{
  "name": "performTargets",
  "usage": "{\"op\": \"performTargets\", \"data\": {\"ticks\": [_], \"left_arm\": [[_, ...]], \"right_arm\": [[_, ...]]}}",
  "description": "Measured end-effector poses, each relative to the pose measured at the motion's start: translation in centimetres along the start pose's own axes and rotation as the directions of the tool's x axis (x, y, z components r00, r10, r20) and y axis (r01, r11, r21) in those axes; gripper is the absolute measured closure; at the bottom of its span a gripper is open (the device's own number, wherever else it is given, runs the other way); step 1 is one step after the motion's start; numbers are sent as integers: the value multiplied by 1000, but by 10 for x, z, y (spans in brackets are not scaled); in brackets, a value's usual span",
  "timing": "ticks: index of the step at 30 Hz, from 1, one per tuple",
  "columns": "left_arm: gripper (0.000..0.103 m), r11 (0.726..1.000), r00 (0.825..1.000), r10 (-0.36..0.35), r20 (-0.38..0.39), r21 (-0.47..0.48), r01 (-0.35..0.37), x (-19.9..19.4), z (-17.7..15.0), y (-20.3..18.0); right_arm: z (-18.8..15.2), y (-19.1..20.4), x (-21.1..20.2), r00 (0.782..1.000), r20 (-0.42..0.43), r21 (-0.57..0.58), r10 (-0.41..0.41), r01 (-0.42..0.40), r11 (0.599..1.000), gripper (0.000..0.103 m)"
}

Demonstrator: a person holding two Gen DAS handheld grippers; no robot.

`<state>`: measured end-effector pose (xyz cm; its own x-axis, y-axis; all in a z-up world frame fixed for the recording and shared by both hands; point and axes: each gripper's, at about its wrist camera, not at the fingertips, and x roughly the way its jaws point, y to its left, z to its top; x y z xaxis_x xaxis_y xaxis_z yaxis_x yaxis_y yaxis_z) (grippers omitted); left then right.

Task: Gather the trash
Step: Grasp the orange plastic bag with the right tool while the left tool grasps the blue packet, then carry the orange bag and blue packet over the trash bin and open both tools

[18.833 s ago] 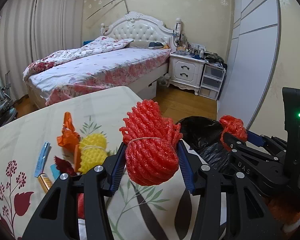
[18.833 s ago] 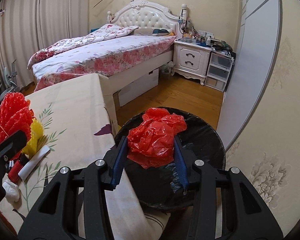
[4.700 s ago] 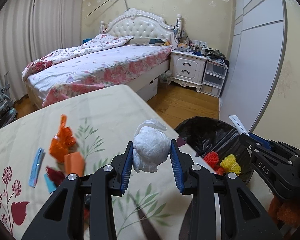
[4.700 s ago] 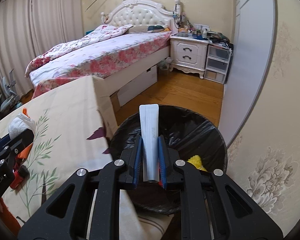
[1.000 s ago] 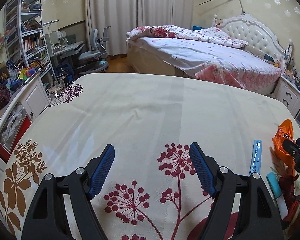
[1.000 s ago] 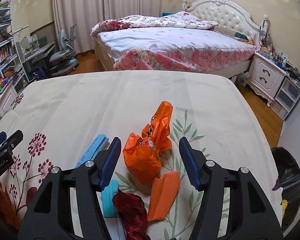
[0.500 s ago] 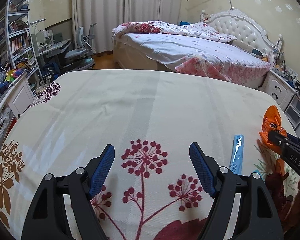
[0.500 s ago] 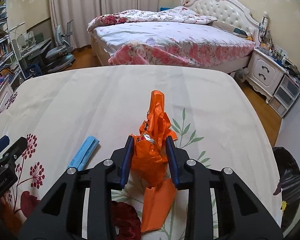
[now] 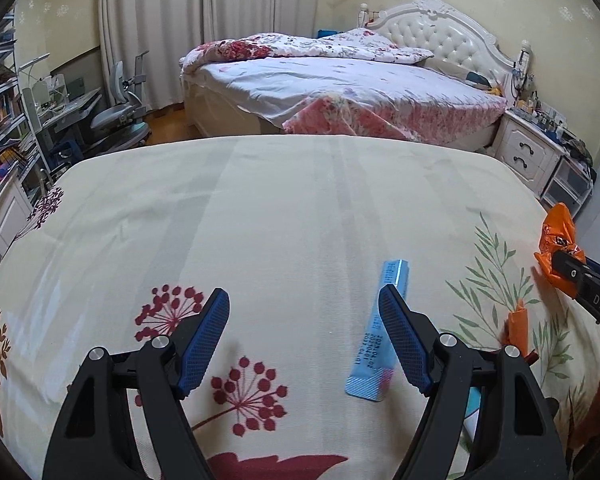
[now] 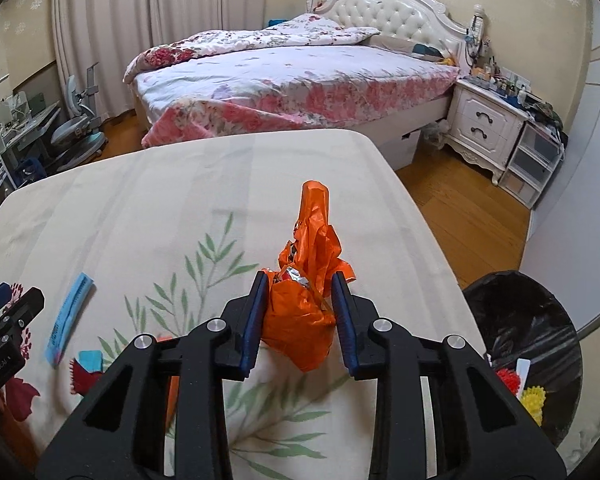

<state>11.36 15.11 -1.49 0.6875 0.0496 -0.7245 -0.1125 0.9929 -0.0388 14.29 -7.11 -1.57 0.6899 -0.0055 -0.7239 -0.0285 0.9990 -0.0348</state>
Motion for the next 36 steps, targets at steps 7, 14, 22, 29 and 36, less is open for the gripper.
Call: {"op": "performTargets", "data": {"ticks": [7,14,22,29,36], "left_arm": [[30,998,999,-16,-33,66,18,9,1,-22],[55,993,995,-34,-98,113,45,19,-2,-32],[82,989,996,-38,-85,142,49,15,-6,-35],[84,994,997,-58,-48,89,62,5,-6,-27],[84,994,996,-87,16,74,86,-21,-7,-37]], "right_arm": [[-12,-24,-5,1000,1,20,-18,18,1000,72],[-19,-28,-6,1000,4,20,-7,7,1000,71],[-21,-32,-6,1000,7,28,1,-1,1000,71],[-24,-34,-12,1000,19,39,1,-1,999,72],[-29,-39,-34,999,53,51,-5,2,999,72]]}}
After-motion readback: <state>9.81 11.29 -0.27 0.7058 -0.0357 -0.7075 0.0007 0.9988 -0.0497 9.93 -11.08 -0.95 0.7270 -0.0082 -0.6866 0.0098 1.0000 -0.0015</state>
